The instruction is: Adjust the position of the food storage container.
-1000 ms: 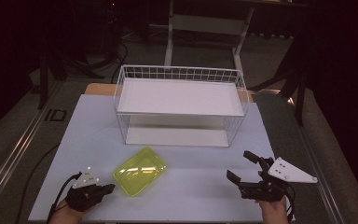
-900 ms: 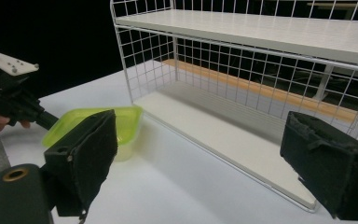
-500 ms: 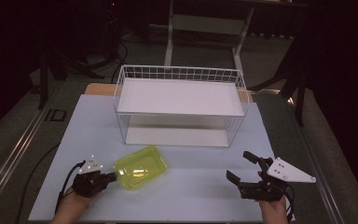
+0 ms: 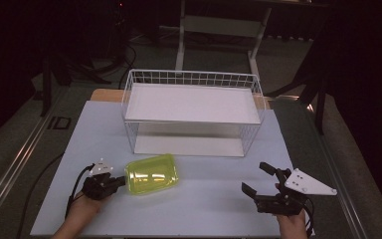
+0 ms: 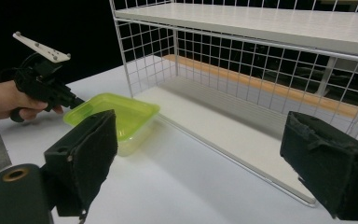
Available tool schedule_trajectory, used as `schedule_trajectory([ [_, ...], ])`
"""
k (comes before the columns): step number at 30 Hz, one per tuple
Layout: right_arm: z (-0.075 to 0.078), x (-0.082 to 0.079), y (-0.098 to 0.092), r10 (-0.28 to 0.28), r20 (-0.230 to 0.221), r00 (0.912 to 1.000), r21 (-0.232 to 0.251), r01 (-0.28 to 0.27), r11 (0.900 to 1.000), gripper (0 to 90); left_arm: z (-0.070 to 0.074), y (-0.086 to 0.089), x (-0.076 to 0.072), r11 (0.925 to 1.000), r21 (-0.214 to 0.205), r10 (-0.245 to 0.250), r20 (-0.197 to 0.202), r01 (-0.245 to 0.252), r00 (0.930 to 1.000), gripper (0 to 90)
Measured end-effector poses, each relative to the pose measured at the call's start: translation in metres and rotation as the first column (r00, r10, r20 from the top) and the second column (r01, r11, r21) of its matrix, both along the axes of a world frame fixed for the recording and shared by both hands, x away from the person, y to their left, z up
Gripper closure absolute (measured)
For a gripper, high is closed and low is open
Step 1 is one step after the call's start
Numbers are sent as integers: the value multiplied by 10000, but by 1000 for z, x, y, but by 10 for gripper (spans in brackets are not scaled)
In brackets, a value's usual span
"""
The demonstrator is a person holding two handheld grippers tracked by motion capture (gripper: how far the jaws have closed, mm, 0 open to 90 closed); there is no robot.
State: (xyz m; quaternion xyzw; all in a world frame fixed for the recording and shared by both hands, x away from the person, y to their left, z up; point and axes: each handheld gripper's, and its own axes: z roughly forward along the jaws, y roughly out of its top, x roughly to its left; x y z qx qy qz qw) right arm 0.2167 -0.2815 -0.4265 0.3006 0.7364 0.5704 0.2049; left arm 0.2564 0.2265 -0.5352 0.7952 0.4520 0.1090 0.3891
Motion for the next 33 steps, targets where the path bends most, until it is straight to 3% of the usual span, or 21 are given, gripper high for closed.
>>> schedule_trajectory([
  [6, 0, 0, 0, -6, 5, 10000, 22, 6, 10000, 110, 3, 5, -13, 9998, -57, -165, -107, 164, 9998, 900],
  [11, 1, 0, 1, 3, -7, 10000, 21, -3, 10000, 110, 4, 2, -14, 9997, -90, -208, -96, 207, 9997, 900],
  [18, 0, 1, 2, 43, -82, 10000, 10, -43, 10000, 110, 5, -10, 0, 9995, 96, -295, -2, 295, 9996, 900],
  [28, -2, 1, 2, 86, -104, 9999, 5, -86, 10000, 110, 0, -31, 17, 9986, -34, -524, -145, 524, 9985, 900],
  [33, -2, 0, 1, 62, -108, 9999, -1, -62, 10000, 110, -1, -31, 17, 9989, 167, -440, -154, 443, 9989, 900],
])
